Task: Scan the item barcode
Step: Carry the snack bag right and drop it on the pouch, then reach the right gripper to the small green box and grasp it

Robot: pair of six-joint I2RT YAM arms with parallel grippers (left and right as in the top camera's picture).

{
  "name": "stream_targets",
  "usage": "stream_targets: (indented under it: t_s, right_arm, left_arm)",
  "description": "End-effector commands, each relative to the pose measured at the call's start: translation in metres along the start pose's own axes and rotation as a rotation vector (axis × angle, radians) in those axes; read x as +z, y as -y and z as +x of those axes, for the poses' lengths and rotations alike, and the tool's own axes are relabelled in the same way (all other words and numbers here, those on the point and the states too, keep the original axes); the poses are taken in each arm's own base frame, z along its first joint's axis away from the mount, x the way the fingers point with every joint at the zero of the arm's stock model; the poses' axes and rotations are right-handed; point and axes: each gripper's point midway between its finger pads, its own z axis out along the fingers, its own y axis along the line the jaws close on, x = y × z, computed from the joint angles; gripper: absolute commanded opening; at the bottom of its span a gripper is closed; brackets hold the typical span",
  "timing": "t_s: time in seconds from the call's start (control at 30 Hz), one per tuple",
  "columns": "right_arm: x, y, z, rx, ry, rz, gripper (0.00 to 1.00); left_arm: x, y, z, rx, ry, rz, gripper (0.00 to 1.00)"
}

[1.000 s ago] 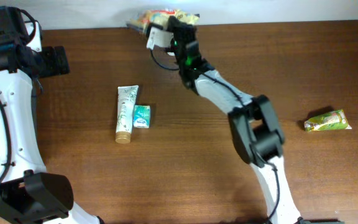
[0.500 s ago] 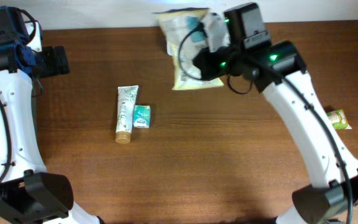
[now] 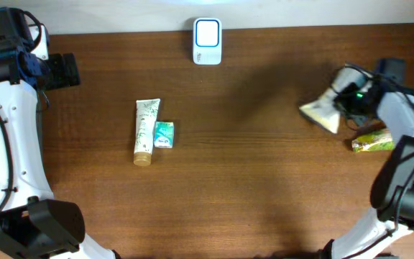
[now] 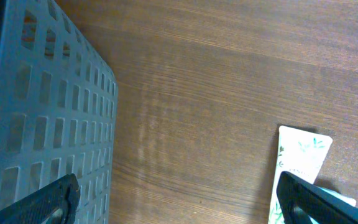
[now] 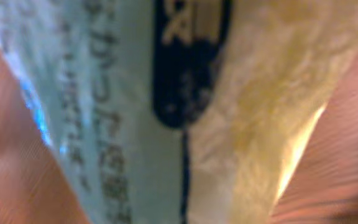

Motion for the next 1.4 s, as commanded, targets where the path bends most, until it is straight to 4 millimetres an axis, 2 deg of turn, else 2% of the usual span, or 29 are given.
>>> stream_targets:
  t_s: [0.0,0.03,0.07,0.1,0.13,0.2,0.27,0.37,0.43,0.5,0.53,0.6,0.67,0.77,0.83,0.87,0.93,1.1,1.23,1.3,1.37]
  right_arm:
    - [-0.012,0.030,-0.017,0.040,0.042,0.053,0.04]
    - [-0.015,0.040,-0.018,0.038,0.033,0.067,0.15]
    - [-0.017,0.047,-0.018,0.026,0.026,0.077,0.40]
    - [-0.019,0.054,-0.017,0.018,0.015,0.086,0.54]
    - [-0.022,0.058,-0.016,0.022,0.006,0.094,0.61]
    - [-0.036,0.060,-0.023,0.027,0.008,0.109,0.60]
    - [-0.058,0.046,-0.033,0.016,0.028,0.106,0.63]
    - [-0.096,0.012,-0.039,-0.078,0.023,0.096,0.73]
    - [-0.109,-0.017,-0.024,-0.163,-0.017,0.083,0.75]
    - [-0.100,-0.067,0.017,-0.298,-0.117,-0.020,0.75]
    - [-0.094,-0.084,0.032,-0.346,-0.138,-0.038,0.75]
    - [-0.074,-0.139,0.083,-0.508,-0.174,-0.091,0.75]
    - [-0.054,-0.185,0.131,-0.614,-0.200,-0.145,0.75]
    - [-0.019,-0.239,0.211,-0.706,-0.255,-0.216,0.70]
    - [0.006,-0.256,0.257,-0.742,-0.295,-0.239,0.68]
    - [0.022,-0.263,0.284,-0.744,-0.322,-0.245,0.66]
    - [0.045,-0.269,0.322,-0.731,-0.358,-0.248,0.66]
    - [0.072,-0.266,0.388,-0.786,-0.423,-0.241,0.49]
    - [0.076,-0.263,0.413,-0.802,-0.449,-0.234,0.40]
    - [0.078,-0.260,0.425,-0.822,-0.459,-0.229,0.40]
    - [0.090,-0.249,0.438,-0.812,-0.488,-0.194,0.39]
  left_arm:
    - [0.002,-0.001,0.001,0.012,-0.003,0.001,0.99]
    - [0.002,-0.001,0.001,0.012,-0.004,0.001,0.99]
    - [0.002,-0.001,0.001,0.012,-0.003,0.001,0.99]
    - [0.002,-0.001,0.001,0.012,-0.003,0.001,0.99]
    - [0.002,-0.001,0.001,0.012,-0.003,0.001,0.99]
    - [0.002,-0.001,0.001,0.012,-0.003,0.001,0.99]
    - [0.002,-0.001,0.001,0.012,-0.003,0.001,0.99]
    - [0.002,-0.001,0.001,0.012,-0.003,0.001,0.99]
    - [0.002,-0.001,0.001,0.012,-0.003,0.001,0.99]
    - [0.002,-0.001,0.001,0.012,-0.003,0.001,0.99]
    - [0.002,-0.001,0.001,0.012,-0.003,0.001,0.99]
    - [0.002,-0.001,0.001,0.012,-0.003,0.001,0.99]
    - [0.002,-0.001,0.001,0.012,-0.003,0.001,0.99]
    - [0.002,-0.001,0.001,0.012,-0.003,0.001,0.99]
    - [0.002,-0.001,0.001,0.012,-0.003,0.001,0.99]
    - [0.002,-0.001,0.001,0.012,-0.003,0.001,0.99]
    - [0.002,-0.001,0.001,0.012,-0.003,0.001,0.99]
    - [0.002,-0.001,0.001,0.012,-0.004,0.001,0.99]
    - [0.002,-0.001,0.001,0.012,-0.004,0.001,0.99]
    - [0.002,-0.001,0.001,0.012,-0.004,0.001,0.99]
    - [0.002,-0.001,0.001,0.012,-0.004,0.001,0.99]
